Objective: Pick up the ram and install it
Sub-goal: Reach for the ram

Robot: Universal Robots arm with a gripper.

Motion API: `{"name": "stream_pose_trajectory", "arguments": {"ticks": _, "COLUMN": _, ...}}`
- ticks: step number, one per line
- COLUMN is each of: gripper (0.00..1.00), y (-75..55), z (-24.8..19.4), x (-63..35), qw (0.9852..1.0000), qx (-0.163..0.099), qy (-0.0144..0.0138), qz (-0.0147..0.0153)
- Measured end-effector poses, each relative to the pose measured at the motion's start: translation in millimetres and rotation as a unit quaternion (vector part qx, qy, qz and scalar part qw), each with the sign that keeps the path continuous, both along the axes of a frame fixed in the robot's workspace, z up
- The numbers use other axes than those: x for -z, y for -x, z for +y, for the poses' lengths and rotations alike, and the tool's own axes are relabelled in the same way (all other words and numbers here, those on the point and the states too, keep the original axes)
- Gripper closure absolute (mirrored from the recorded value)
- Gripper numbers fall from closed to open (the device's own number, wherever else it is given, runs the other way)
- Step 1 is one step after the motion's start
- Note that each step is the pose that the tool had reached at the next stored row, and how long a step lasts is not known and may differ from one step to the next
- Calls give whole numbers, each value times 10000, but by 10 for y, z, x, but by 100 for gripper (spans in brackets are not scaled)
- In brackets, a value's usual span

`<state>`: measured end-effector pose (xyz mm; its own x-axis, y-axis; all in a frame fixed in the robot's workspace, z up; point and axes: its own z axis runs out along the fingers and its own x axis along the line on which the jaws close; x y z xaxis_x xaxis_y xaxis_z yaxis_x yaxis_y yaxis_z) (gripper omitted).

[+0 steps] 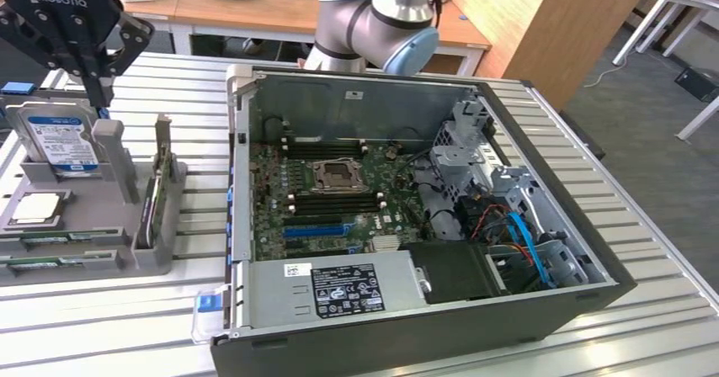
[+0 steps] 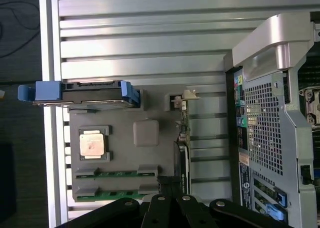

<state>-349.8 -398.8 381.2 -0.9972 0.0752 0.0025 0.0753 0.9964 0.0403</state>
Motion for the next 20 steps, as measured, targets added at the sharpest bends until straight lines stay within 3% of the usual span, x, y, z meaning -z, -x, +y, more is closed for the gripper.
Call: {"name": "stream_pose_trajectory", "arguments": {"ticks": 20, "gripper": 89, "y": 265, "z": 0, "x": 8, "qw": 10000, "qx": 0, "qy": 0, "qz": 6}}
